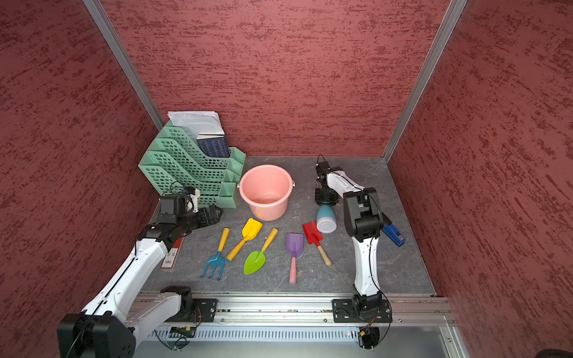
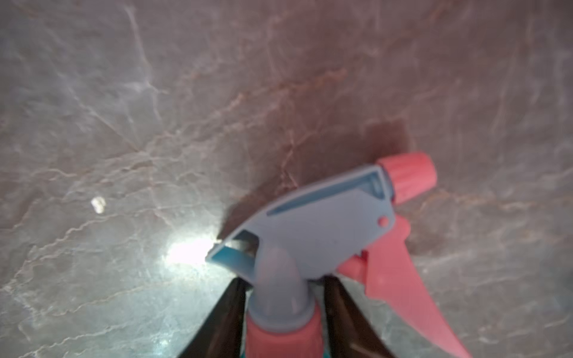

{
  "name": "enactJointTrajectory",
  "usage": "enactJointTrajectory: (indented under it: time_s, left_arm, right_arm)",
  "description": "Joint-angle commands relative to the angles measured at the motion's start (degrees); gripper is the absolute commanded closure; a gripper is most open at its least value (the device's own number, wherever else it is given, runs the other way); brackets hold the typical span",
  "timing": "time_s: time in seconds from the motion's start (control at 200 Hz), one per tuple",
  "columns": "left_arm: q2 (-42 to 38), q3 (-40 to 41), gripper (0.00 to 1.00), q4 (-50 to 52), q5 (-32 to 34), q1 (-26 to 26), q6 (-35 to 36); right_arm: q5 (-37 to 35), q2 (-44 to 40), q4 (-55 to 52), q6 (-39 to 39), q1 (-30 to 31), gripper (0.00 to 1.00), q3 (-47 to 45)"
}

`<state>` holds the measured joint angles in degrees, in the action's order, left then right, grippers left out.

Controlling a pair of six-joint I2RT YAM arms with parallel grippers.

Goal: Organize the gardening tools
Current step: Pick up the gardening tool from the center of the board.

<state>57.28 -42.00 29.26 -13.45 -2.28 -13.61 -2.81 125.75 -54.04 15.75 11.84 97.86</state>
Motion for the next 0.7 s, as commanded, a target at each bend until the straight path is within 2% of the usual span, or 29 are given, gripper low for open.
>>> enactJointTrajectory:
  time_s: [0.0, 0.125, 0.255, 0.521, 0.696]
  left_arm:
    - [-0.59, -0.08, 0.0, 0.65, 0.25, -0.25, 0.58]
    - [-0.58, 0.02, 0.0, 0.79, 0.36, -0.32, 0.51]
    - [-0.5, 0.07, 0.0, 0.73, 0.45, -0.35, 0.43]
    - [-0.49, -0.02, 0.0, 0.93, -0.01, -0.37, -0.01]
    - [-0.84, -0.55, 0.0, 1.41, -1.02, -0.82, -0.78]
  right_arm:
    - [-1.67, 2.37, -0.8, 0.91, -0.09, 0.7, 0.85]
    - [-1.76, 2.14, 0.02, 1.12, -0.1, 0.87, 0.0]
    - [-1.58, 1.09, 1.3, 1.3, -0.13, 0.98, -0.48]
    - [-1.28, -7.85, 11.12, 2.01, -0.12, 1.0, -5.4]
    - [-4.74, -16.31, 21.21, 2.7, -0.13, 1.0, -12.64]
